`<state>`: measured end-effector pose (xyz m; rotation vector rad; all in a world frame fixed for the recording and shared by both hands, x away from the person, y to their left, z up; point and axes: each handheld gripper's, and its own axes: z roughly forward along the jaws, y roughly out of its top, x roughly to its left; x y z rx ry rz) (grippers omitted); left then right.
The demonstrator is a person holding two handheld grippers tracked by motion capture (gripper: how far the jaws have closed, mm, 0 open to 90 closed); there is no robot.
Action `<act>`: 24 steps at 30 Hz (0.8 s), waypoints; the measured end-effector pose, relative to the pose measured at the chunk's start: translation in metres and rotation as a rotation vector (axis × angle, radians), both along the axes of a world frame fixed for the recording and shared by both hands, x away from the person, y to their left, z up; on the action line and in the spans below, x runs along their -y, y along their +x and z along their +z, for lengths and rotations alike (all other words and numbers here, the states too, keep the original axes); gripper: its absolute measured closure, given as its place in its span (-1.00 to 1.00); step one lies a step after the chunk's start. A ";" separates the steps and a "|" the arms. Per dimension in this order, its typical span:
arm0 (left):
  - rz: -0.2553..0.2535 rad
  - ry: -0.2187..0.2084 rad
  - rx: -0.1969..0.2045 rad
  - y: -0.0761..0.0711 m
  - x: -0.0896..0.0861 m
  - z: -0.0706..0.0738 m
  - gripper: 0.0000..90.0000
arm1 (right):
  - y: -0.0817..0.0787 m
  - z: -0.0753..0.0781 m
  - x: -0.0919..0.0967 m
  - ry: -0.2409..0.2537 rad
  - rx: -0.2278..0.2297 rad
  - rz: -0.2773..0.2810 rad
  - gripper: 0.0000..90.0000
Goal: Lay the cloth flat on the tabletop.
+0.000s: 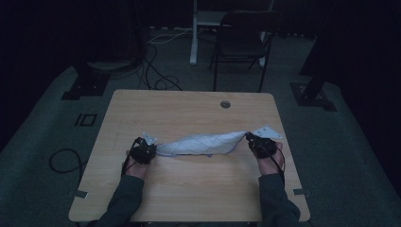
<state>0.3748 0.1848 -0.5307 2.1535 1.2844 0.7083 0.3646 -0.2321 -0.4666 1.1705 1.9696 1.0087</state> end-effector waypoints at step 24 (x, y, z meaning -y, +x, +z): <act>-0.422 -0.029 0.055 -0.016 0.103 0.015 0.80 | 0.058 -0.008 -0.011 0.008 -0.106 -0.042 0.73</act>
